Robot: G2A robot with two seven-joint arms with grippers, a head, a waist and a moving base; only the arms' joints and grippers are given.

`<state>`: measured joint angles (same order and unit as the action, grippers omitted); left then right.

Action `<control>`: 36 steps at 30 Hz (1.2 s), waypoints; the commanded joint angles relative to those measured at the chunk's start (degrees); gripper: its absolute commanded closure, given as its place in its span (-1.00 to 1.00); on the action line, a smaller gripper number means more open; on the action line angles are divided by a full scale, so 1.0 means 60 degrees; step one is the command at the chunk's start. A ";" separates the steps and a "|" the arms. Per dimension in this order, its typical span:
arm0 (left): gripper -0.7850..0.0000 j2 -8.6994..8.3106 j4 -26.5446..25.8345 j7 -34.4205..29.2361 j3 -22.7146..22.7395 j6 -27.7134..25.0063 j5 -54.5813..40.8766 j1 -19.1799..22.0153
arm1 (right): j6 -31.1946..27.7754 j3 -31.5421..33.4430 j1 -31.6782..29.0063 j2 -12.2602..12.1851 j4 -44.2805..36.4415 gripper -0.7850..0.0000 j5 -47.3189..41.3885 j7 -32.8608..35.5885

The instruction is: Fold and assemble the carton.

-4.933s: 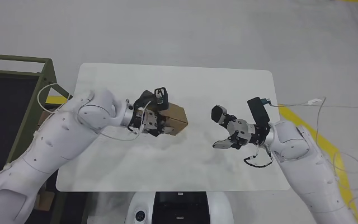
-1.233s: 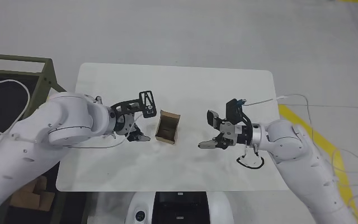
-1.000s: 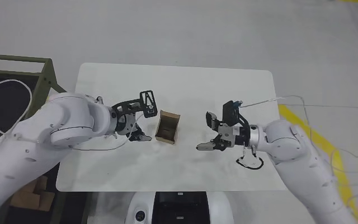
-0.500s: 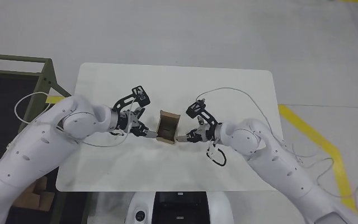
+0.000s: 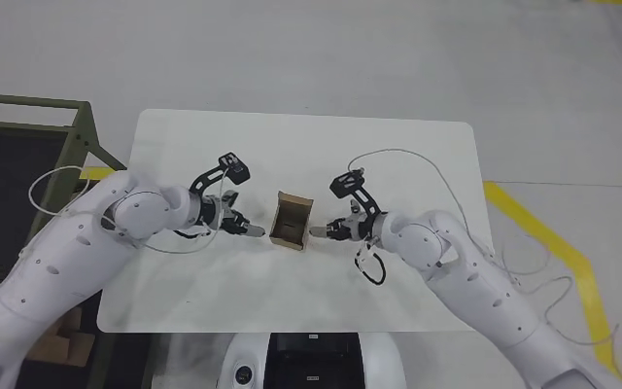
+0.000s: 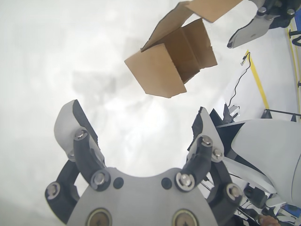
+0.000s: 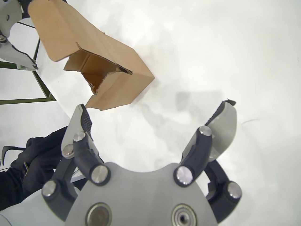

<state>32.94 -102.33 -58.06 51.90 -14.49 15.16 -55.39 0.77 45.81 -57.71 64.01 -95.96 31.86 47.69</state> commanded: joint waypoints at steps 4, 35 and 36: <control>-1.00 0.0178 -0.0006 -0.0016 -0.0281 0.0597 0.0255 0.0095 | 0.0332 -0.0251 0.0163 0.0111 0.0011 -1.00 0.0287 0.0185; -1.00 0.0764 0.0538 -0.0086 -0.0106 0.1051 0.0066 0.0364 | 0.1140 -0.0656 0.0744 0.0682 0.0536 -1.00 0.0731 0.0525; -1.00 0.0738 0.0552 -0.0125 -0.0032 0.1111 0.0091 0.0276 | 0.1134 -0.0641 0.0735 0.0687 0.0532 -1.00 0.0742 0.0534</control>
<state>37.53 -99.12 -58.57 51.24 -8.15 15.59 -53.15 7.61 41.88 -53.26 68.11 -92.74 36.25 50.85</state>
